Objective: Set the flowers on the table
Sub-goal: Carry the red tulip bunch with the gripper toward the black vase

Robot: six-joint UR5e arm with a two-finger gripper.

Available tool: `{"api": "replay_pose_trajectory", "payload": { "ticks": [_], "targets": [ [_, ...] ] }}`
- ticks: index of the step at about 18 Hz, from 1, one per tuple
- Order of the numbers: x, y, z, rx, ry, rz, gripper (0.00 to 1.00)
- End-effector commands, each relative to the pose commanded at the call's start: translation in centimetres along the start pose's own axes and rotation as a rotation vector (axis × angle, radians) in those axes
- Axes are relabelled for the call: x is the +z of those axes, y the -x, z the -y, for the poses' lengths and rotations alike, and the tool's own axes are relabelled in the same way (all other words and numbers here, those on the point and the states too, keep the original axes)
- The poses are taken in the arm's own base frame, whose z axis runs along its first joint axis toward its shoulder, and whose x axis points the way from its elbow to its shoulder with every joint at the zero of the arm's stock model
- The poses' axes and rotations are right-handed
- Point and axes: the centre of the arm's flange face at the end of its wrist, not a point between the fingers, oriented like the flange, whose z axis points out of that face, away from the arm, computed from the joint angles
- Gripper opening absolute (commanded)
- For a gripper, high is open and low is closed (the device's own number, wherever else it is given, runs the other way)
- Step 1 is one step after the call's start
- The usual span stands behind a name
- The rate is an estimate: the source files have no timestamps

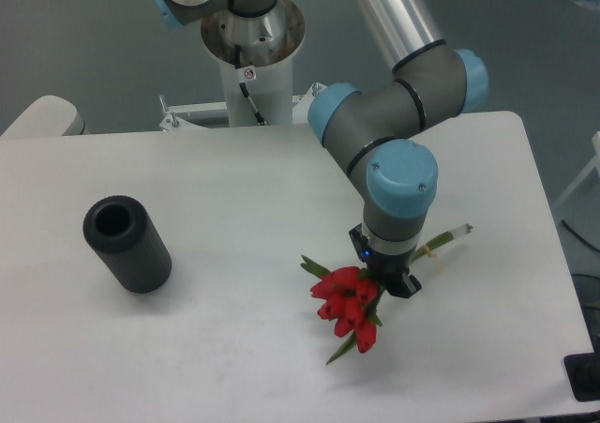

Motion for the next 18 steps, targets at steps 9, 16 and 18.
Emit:
{"api": "replay_pose_trajectory", "payload": {
  "ticks": [9, 16, 18],
  "targets": [
    [1.6, -7.2, 0.8, 0.118, 0.006, -0.078, 0.02],
    [2.4, -12.0, 0.3, 0.167, 0.006, -0.118, 0.05],
    [2.6, -13.0, 0.3, 0.198, 0.006, -0.128, 0.10]
  ]
}}
